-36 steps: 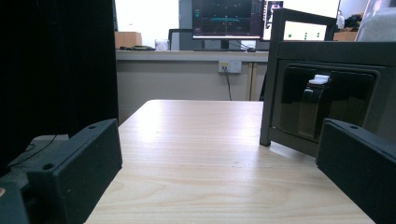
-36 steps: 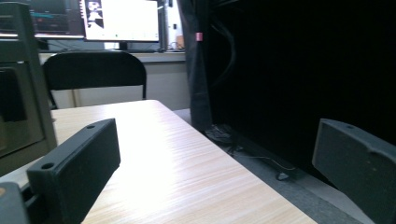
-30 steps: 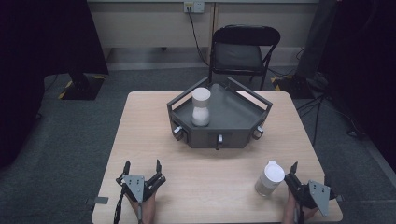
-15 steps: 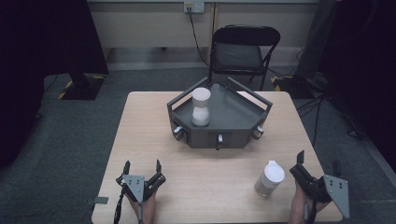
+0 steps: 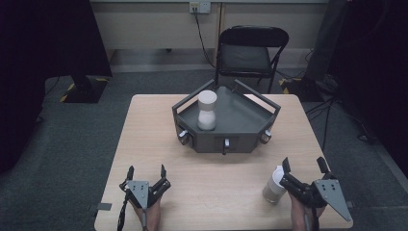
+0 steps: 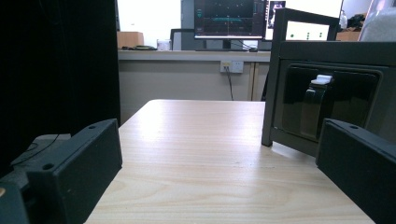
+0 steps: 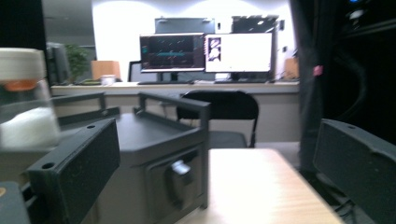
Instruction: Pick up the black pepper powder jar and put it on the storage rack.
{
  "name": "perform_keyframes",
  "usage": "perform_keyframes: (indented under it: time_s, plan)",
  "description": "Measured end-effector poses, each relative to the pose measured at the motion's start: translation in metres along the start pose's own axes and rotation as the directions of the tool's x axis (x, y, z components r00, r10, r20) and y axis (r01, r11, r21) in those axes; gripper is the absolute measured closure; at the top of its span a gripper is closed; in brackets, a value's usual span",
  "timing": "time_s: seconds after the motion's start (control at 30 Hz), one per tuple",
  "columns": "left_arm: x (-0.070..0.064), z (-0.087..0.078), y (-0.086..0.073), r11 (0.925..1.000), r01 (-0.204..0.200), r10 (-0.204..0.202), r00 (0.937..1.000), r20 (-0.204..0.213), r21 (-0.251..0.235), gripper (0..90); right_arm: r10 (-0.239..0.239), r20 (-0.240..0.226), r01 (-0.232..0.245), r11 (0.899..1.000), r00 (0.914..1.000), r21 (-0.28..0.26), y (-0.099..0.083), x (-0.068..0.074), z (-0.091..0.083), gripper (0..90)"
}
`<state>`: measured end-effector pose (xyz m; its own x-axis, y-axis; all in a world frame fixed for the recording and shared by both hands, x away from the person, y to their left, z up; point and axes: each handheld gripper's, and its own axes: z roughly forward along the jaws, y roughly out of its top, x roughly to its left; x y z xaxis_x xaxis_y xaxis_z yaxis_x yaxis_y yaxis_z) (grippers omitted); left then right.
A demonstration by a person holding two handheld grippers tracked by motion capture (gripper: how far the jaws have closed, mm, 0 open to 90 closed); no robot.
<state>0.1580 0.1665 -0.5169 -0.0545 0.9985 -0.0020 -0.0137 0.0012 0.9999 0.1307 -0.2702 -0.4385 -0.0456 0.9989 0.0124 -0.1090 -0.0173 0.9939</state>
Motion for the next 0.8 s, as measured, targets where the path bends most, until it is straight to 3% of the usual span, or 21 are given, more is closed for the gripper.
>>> perform_keyframes:
  time_s: [0.33, 0.8]
  plan:
    - [0.0, 0.0, 0.0, 1.0, 0.001, -0.001, 1.0, 0.001, -0.001, 0.1, 0.004, -0.068, -0.002, 1.0, 0.9976, 0.021, -0.022, 0.005, -0.01, 2.6]
    - [0.0, 0.0, 0.0, 1.0, 0.001, -0.001, 1.0, 0.001, -0.001, 0.1, 0.012, -0.057, -0.007, 0.996, 0.9983, 0.088, -0.045, 0.01, -0.019, 10.0]
